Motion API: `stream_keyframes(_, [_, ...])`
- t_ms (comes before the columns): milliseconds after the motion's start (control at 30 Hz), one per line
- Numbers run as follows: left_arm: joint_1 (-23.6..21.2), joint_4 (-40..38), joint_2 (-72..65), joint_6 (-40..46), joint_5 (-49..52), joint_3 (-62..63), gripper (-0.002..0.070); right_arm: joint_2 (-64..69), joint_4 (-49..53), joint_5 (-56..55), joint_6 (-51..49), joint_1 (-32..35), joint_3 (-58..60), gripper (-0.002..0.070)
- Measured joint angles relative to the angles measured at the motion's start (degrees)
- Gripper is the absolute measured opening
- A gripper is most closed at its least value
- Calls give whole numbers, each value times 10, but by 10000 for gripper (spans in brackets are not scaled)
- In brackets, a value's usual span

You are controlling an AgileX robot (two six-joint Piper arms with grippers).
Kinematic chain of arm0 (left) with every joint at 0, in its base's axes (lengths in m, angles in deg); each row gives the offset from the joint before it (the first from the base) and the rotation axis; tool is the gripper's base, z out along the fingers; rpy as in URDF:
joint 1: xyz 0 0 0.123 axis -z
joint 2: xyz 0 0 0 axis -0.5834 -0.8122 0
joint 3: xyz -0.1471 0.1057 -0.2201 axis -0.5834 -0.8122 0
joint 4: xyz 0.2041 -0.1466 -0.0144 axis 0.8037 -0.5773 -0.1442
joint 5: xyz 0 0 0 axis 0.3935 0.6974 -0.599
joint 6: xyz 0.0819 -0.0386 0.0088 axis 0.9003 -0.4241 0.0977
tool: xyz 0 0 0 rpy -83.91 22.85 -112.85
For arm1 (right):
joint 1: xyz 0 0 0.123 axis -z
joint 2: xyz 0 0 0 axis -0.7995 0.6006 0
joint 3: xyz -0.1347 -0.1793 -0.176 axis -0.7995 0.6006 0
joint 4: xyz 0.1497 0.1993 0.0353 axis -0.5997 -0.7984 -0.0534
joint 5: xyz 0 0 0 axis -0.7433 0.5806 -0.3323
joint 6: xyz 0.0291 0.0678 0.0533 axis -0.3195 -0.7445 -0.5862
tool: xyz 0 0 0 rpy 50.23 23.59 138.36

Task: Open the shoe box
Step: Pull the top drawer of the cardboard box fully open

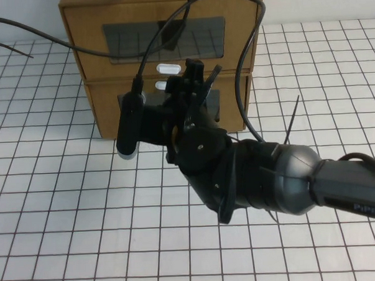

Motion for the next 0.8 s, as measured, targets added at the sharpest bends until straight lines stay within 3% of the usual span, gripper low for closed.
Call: stream_keyframes(800, [0,0,0,0,1,0,-2,69,2,-44,54,50,-95,382])
